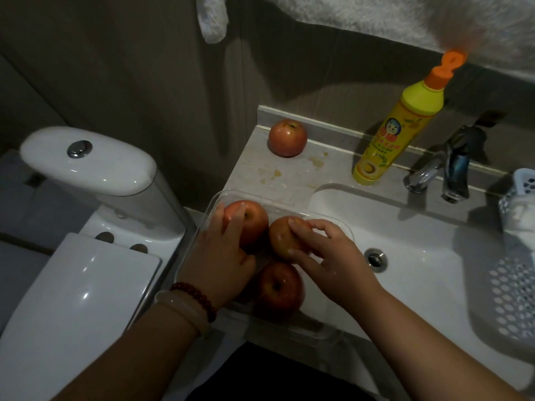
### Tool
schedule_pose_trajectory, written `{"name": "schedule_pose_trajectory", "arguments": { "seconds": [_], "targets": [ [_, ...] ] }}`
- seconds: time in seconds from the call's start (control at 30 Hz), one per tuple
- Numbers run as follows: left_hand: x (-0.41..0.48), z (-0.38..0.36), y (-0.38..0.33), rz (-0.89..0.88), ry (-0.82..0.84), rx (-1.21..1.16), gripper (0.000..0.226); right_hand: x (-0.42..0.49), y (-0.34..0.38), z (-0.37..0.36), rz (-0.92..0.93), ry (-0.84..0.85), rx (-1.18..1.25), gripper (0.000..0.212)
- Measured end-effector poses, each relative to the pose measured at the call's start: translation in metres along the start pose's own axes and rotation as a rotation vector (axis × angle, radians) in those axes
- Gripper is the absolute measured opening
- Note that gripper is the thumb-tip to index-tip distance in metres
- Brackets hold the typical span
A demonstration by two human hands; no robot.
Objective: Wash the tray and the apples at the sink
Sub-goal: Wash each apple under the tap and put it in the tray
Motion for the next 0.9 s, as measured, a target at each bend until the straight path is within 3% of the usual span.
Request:
{"name": "schedule_pose_trajectory", "arguments": {
  "seconds": [0.17,0.47,0.7,0.9],
  "targets": [
    [-0.002,0.001,-0.002,0.007,0.017,-0.015,0.072,0.008,0.006,0.025,-0.022,-0.142,-0.095,0.034],
    [-0.002,0.001,-0.005,-0.012,-0.009,0.012,0.075,0.079,0.007,0.039,-0.195,-0.196,-0.040,0.052],
    [0.004,-0.003,-0.006,-0.096,-0.007,0.176,0.064,0.158,0.012,0.036,-0.333,-0.022,-0.037,0.083],
    [0.014,-0.006,-0.013,-0.050,0.023,0.265,0.056,0.199,0.006,0.023,-0.338,0.114,-0.159,0.084]
  ]
}}
Point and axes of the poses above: each hand's wrist, its own x-axis towards the middle knuckle, its own z-axis out of the back of the hand, y = z × x, the point moved 2 cm from there along x, towards the middle knuckle, and after that the axes turned 14 degrees about -x, right-handed, at the moved point
